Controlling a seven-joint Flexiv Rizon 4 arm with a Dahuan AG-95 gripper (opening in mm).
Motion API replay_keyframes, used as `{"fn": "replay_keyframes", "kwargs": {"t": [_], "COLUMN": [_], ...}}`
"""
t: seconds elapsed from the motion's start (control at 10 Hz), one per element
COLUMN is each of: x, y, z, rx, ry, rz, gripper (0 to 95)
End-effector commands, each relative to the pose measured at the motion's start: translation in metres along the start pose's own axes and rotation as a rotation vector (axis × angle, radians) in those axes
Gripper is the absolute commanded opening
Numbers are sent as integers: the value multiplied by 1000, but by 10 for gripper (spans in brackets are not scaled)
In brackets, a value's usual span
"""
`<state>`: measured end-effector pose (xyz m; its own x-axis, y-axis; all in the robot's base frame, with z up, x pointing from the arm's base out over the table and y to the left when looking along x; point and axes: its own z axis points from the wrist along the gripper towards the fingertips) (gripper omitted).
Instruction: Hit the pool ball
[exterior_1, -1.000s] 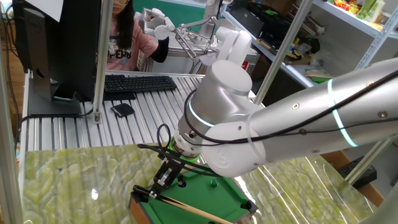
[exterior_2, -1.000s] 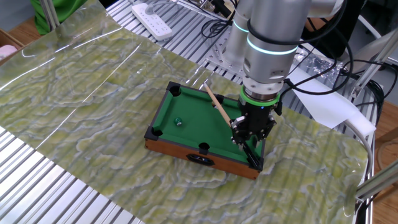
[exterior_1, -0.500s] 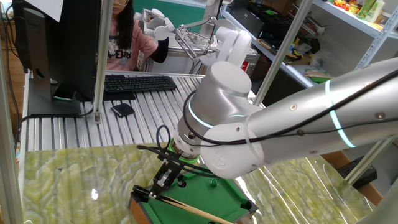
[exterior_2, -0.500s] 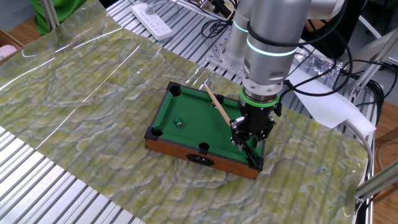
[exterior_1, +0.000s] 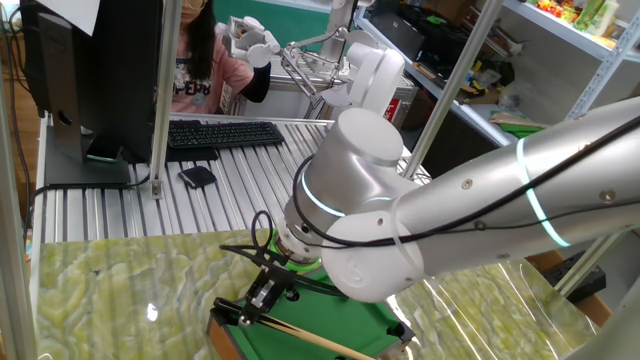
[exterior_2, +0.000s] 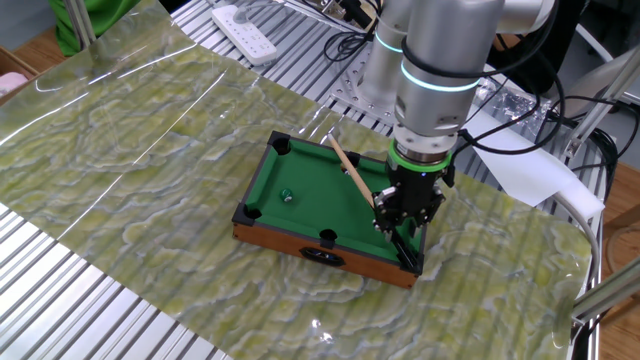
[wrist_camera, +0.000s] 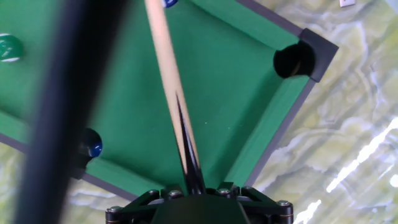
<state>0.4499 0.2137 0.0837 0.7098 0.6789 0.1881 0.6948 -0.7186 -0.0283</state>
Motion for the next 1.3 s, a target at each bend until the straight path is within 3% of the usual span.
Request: {"fn": "replay_keyframes", "kwargs": {"t": [0.1,0.5,0.7,1.3], "x": [1,1,1,1], "y": [1,1,1,0], "z": [3,8,8,4], "rx": [1,-7,-9,3], "ry": [1,-3,-2,-3], "rz": [-2,-12,-27,-56], "gripper": [380,380,0,0]}}
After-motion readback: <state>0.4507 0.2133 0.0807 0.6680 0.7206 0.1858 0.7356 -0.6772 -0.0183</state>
